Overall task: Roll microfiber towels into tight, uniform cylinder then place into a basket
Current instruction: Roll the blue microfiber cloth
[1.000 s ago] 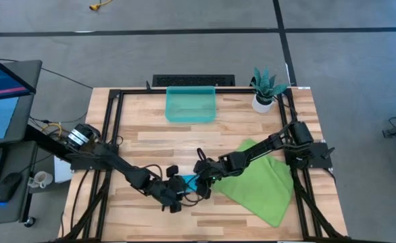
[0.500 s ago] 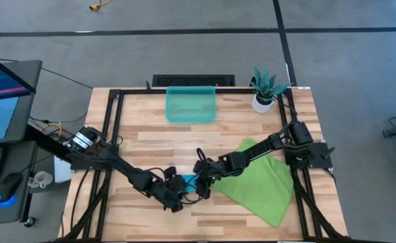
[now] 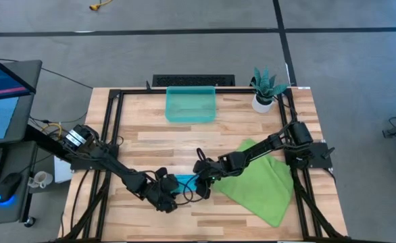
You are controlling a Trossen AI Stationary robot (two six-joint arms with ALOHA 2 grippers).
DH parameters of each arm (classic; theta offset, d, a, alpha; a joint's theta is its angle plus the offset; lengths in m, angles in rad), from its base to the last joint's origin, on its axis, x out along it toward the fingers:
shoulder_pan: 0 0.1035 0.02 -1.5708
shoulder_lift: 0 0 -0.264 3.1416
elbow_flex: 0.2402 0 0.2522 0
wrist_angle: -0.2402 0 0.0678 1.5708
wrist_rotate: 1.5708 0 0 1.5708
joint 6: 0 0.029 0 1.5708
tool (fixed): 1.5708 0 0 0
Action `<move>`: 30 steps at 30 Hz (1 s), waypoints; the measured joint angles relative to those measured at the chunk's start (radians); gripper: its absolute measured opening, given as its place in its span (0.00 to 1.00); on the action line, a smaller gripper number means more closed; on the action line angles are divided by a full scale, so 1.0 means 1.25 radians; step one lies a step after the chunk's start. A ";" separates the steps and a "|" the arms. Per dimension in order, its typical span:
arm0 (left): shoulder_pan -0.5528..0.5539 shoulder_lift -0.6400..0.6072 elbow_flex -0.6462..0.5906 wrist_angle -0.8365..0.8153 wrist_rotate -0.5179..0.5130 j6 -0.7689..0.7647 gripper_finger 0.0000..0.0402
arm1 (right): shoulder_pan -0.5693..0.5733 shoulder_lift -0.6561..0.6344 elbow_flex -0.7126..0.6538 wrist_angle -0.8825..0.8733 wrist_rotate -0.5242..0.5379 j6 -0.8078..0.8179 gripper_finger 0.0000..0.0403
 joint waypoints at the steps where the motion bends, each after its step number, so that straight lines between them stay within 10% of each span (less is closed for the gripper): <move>1: 0.000 -0.001 -0.005 0.004 0.002 -0.004 0.35 | 0.000 0.000 0.000 0.000 0.000 0.000 0.26; 20: -0.006 -0.035 -0.003 0.038 0.041 0.108 0.35 | 0.000 0.000 0.000 0.008 0.000 0.000 0.26; 30: -0.032 -0.085 0.014 0.050 -0.113 0.179 0.35 | 0.000 0.000 -0.001 0.009 -0.001 0.000 0.26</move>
